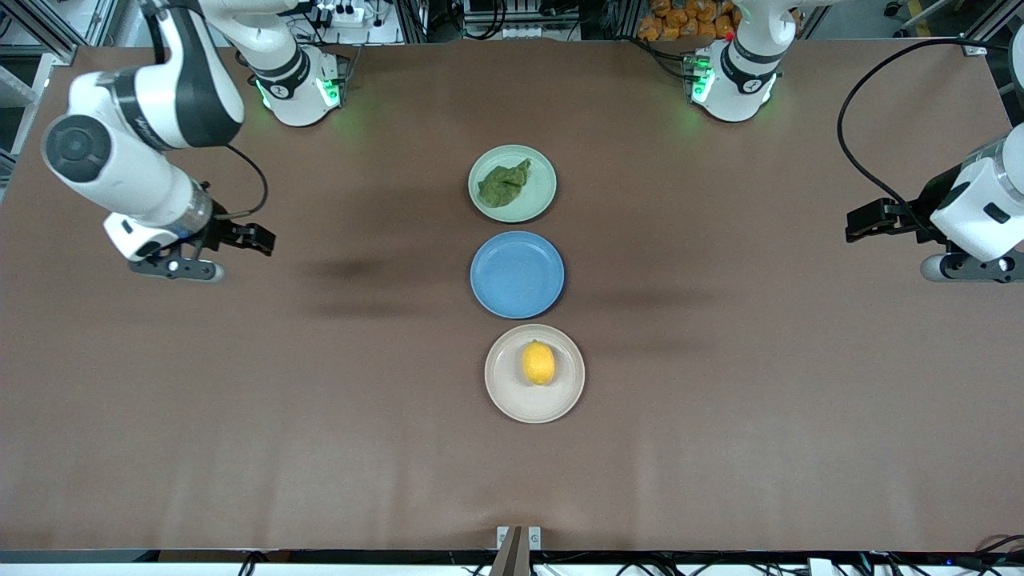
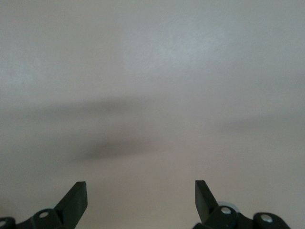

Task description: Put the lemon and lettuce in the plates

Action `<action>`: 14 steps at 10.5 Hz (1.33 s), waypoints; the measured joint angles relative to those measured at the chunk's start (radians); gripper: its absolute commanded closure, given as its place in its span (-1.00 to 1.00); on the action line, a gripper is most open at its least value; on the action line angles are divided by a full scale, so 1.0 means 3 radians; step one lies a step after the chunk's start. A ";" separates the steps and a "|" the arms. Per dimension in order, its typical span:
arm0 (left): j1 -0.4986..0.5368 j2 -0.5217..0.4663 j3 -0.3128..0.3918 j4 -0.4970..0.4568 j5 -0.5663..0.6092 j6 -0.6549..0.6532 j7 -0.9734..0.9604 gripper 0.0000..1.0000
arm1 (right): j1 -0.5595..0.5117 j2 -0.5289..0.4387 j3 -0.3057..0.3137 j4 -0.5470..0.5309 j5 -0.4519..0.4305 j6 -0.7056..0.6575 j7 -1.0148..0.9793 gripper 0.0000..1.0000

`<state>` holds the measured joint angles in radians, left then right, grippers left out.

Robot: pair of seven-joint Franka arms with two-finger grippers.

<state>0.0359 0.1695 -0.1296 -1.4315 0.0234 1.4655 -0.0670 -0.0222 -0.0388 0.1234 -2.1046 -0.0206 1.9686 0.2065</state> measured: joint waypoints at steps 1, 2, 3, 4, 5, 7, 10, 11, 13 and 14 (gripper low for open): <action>0.0001 0.0006 0.0000 -0.0001 0.0000 0.0003 0.0000 -1.00 | -0.0071 -0.0037 -0.0010 0.0129 0.0000 -0.0144 -0.0081 -1.00; 0.0002 0.0009 0.0001 -0.0001 0.0000 0.0003 0.0000 -1.00 | -0.0104 -0.0053 -0.0034 0.0273 0.0001 -0.0260 -0.0117 -1.00; 0.0003 0.0009 0.0005 -0.0002 0.0000 0.0004 0.0000 -1.00 | -0.0112 -0.0059 -0.0060 0.0425 0.0002 -0.0345 -0.0158 -1.00; 0.0003 0.0010 0.0006 -0.0002 0.0000 0.0006 0.0000 -1.00 | -0.0116 -0.0062 -0.0070 0.0577 0.0002 -0.0414 -0.0225 -1.00; 0.0003 0.0010 0.0006 -0.0003 0.0000 0.0007 -0.0001 -1.00 | -0.0116 -0.0066 -0.0075 0.0735 0.0003 -0.0491 -0.0302 -1.00; 0.0003 0.0011 0.0005 -0.0005 0.0000 0.0009 -0.0014 -1.00 | -0.0118 -0.0069 -0.0083 0.1024 0.0003 -0.0685 -0.0466 -1.00; -0.0003 0.0023 -0.0001 -0.0011 0.0000 0.0040 -0.0094 -1.00 | -0.0148 -0.0073 -0.0098 0.1460 0.0003 -0.1183 -0.0690 -1.00; -0.0003 0.0025 -0.0002 -0.0011 0.0000 0.0052 -0.0120 -1.00 | -0.0157 -0.0074 -0.0100 0.1605 0.0006 -0.1355 -0.0749 -1.00; -0.0006 0.0026 -0.0010 -0.0011 0.0000 0.0063 -0.0127 -1.00 | -0.0158 -0.0074 -0.0098 0.1800 0.0095 -0.1602 -0.0784 -1.00; -0.0009 0.0026 -0.0013 -0.0011 0.0000 0.0067 -0.0129 -1.00 | -0.0158 -0.0074 -0.0099 0.1840 0.0160 -0.1670 -0.0784 -1.00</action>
<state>0.0331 0.1772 -0.1334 -1.4347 0.0234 1.4856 -0.1057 -0.0694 -0.0610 0.0937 -1.5527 0.0274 1.4675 -0.0289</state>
